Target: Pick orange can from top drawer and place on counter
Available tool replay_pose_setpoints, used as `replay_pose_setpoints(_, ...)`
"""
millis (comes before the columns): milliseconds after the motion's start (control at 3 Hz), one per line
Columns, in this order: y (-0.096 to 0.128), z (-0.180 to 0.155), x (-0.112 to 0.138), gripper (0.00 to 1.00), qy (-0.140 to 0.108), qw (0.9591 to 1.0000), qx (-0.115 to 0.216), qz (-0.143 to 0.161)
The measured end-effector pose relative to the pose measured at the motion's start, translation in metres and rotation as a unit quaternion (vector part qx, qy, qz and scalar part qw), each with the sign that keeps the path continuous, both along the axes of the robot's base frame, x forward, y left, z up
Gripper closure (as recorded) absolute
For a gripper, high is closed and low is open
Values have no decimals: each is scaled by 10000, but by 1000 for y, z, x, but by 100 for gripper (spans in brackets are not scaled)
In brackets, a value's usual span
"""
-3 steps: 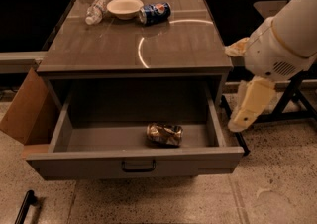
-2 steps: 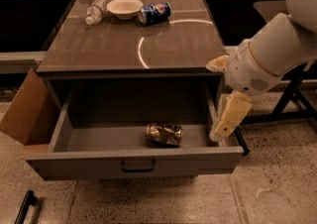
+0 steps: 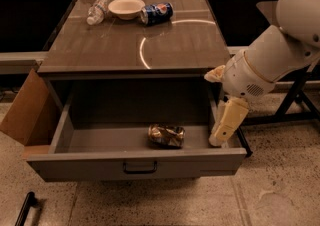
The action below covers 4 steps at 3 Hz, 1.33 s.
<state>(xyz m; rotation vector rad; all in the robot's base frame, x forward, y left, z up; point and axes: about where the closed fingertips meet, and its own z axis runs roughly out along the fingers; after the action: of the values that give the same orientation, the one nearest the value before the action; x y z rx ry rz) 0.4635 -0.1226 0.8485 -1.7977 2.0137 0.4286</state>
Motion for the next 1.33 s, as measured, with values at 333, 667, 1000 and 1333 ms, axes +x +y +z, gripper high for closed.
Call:
replay_pose_setpoints(333,0,-43,9,0,352,9993,155,-25)
replay_pose_setpoints(667,3,-84,21,0,433,9989,133,-119)
replay_pose_setpoints(1000,9,-123,48,0,407,9983,238,-335)
replay_pose_setpoints(1333,9,-123,48,0,406,9983,239,-334)
